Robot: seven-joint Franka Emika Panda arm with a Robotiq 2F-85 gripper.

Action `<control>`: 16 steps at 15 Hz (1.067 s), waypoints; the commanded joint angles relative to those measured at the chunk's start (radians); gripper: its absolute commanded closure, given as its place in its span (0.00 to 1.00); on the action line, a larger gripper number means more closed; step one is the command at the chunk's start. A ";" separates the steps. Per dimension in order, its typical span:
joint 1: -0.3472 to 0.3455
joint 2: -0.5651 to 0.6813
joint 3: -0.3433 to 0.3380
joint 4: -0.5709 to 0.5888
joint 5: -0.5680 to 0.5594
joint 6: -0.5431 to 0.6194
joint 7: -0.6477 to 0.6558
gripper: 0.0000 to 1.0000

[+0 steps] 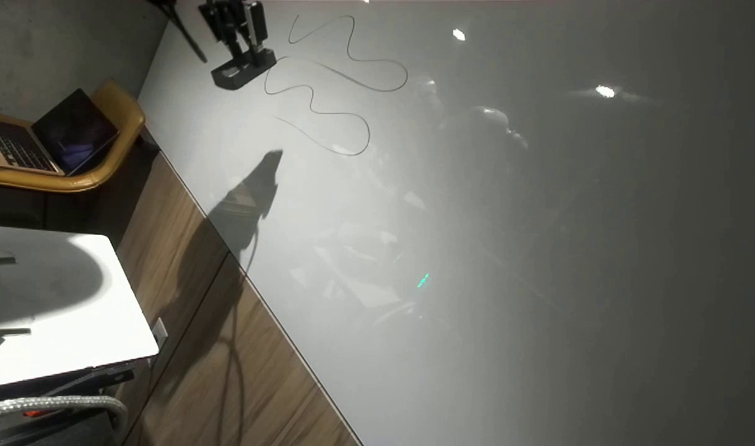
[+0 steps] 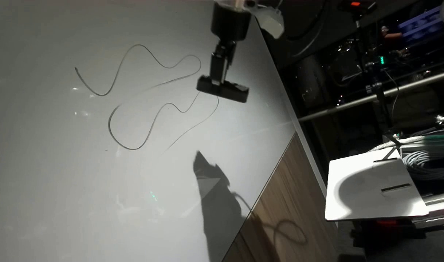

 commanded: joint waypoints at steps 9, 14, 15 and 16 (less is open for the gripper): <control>-0.526 0.244 0.409 0.638 -0.406 0.049 0.430 0.71; -0.685 0.365 0.621 0.715 -0.605 0.023 0.623 0.71; -0.708 0.388 0.656 0.711 -0.649 0.013 0.659 0.71; -0.734 0.403 0.689 0.693 -0.700 0.002 0.701 0.71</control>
